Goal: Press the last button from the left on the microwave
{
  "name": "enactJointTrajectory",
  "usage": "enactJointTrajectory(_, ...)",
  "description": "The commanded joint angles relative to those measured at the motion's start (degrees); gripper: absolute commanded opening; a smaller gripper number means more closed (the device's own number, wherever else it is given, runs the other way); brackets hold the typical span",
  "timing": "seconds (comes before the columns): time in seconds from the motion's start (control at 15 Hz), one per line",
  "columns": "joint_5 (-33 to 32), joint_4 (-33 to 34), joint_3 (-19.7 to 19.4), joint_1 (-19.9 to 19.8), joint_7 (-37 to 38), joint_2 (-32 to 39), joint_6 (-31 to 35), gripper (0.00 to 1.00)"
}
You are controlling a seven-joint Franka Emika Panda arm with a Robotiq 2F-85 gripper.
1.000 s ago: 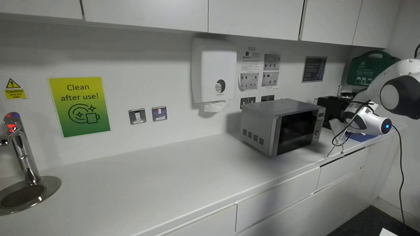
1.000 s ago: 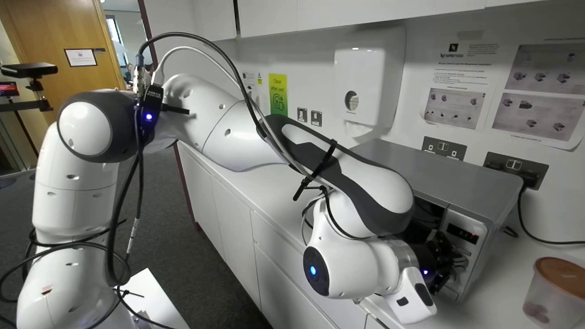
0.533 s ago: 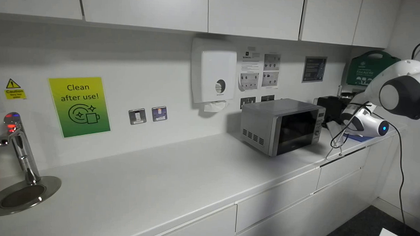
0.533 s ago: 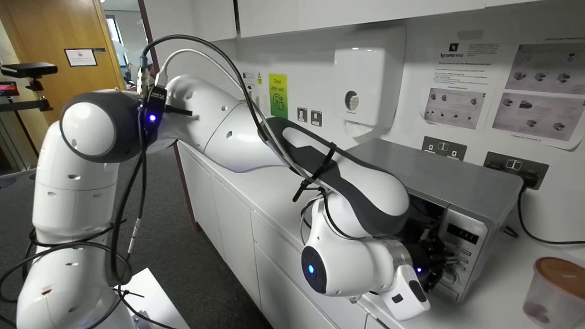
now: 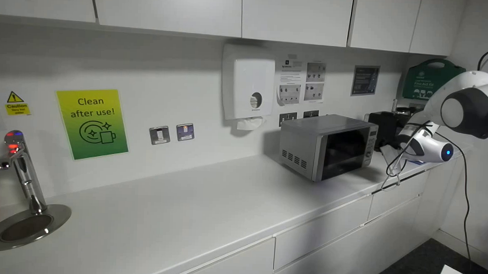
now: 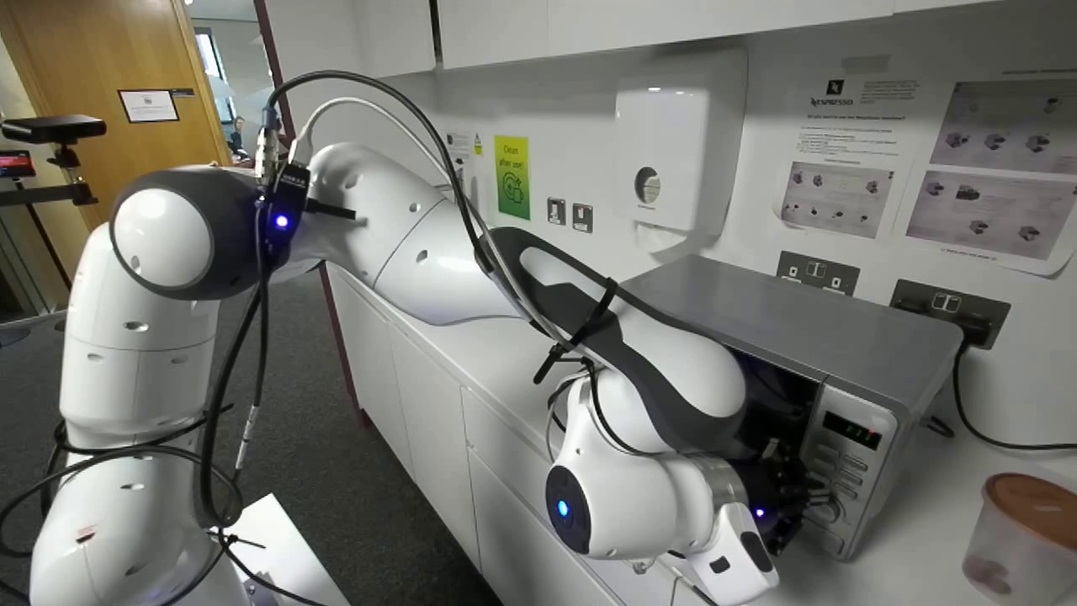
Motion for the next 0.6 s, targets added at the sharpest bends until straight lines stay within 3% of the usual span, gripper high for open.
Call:
enactJointTrajectory(0.0,2.19,-0.32,1.09,-1.55,-3.06,-0.6,-2.4,0.0)
enactJointTrajectory(0.53,2.58,0.88,1.87,-1.97,-2.53,0.22,-1.93,0.0)
